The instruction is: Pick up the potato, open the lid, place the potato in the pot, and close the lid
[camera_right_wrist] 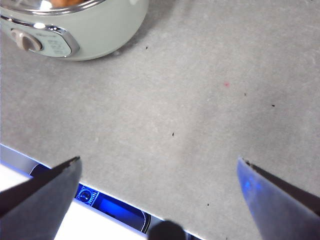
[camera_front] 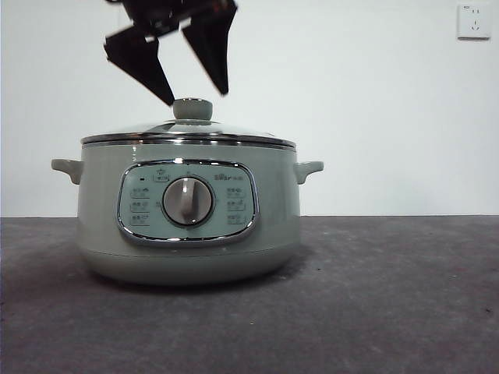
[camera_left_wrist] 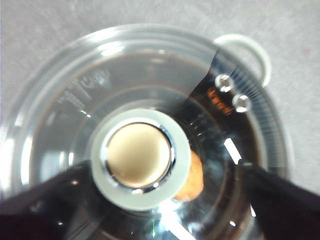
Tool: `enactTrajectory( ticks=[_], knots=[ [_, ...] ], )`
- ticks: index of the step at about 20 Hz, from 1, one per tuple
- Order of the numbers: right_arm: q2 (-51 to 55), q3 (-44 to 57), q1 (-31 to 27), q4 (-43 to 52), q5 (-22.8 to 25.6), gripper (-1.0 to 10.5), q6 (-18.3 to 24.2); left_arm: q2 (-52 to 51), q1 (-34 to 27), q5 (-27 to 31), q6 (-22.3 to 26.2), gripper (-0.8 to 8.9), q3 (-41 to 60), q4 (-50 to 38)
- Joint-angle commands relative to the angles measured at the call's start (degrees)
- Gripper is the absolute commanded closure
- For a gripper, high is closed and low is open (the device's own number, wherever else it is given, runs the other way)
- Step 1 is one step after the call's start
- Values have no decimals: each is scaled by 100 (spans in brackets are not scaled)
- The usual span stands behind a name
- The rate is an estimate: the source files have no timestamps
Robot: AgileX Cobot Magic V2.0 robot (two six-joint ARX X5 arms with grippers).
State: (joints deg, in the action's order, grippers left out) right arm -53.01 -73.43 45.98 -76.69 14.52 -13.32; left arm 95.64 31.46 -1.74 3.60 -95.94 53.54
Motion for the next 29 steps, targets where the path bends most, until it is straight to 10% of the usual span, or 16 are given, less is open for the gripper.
enactTrajectory(
  ticks=[1,12,13,14,15,29],
  knots=[
    [4,72,-2,15,-15,285,-63,-157,57,-17,-63,179,-396,400],
    [-92,72,-2,37,7,288,-168,-938,313,-293,-232,192,-625,2205],
    [-122,72,-2,15,-15,382,-151,-938,354,-369,-229,267,-625,2205],
    [-142,72,0,-48,-127,898,-55,-938,407,-433,-225,541,-623,2205],
    [-157,72,13,-35,-90,900,-46,-960,479,-431,-186,863,-623,2205],
    [-157,68,13,-227,-216,946,-103,-1749,1073,-428,-343,816,-625,2205]
  ],
)
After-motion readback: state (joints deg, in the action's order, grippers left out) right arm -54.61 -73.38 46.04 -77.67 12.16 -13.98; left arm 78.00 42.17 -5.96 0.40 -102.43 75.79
